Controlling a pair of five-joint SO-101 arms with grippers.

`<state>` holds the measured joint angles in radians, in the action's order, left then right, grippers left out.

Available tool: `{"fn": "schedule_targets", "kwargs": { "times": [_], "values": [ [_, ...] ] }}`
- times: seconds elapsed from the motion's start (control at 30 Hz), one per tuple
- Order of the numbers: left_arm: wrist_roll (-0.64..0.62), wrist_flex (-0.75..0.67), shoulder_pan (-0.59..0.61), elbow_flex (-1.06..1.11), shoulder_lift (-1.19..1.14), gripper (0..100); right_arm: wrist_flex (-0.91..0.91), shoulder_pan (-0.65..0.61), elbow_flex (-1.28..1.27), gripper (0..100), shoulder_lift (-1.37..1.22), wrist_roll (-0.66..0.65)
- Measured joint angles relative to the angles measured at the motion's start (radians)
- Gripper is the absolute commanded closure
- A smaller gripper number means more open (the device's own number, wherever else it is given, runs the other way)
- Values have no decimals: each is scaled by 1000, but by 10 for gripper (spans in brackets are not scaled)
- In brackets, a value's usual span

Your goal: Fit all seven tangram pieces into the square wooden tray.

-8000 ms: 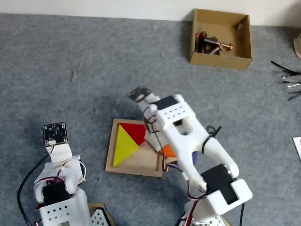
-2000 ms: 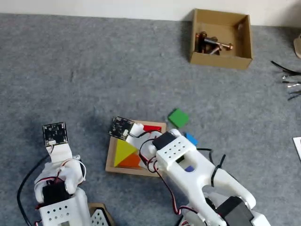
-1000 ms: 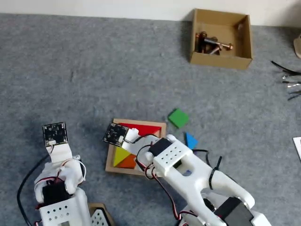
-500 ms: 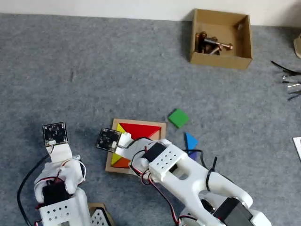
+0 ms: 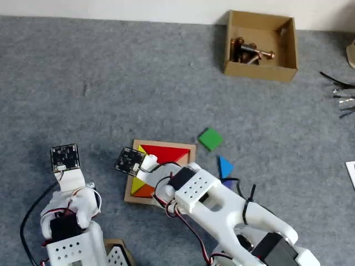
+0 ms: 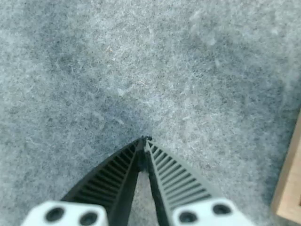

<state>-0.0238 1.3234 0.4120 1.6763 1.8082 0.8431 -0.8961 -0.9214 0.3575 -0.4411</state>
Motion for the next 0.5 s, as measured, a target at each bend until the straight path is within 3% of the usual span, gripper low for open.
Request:
{"fn": "schedule_targets", "kwargs": {
  "times": [0.27, 0.5],
  "values": [
    [0, 0, 0, 0, 0, 995, 203, 11, 172, 994, 0, 69],
    [0, 0, 0, 0, 0, 995, 245, 249, 249, 990, 0, 71]
  ]
}}
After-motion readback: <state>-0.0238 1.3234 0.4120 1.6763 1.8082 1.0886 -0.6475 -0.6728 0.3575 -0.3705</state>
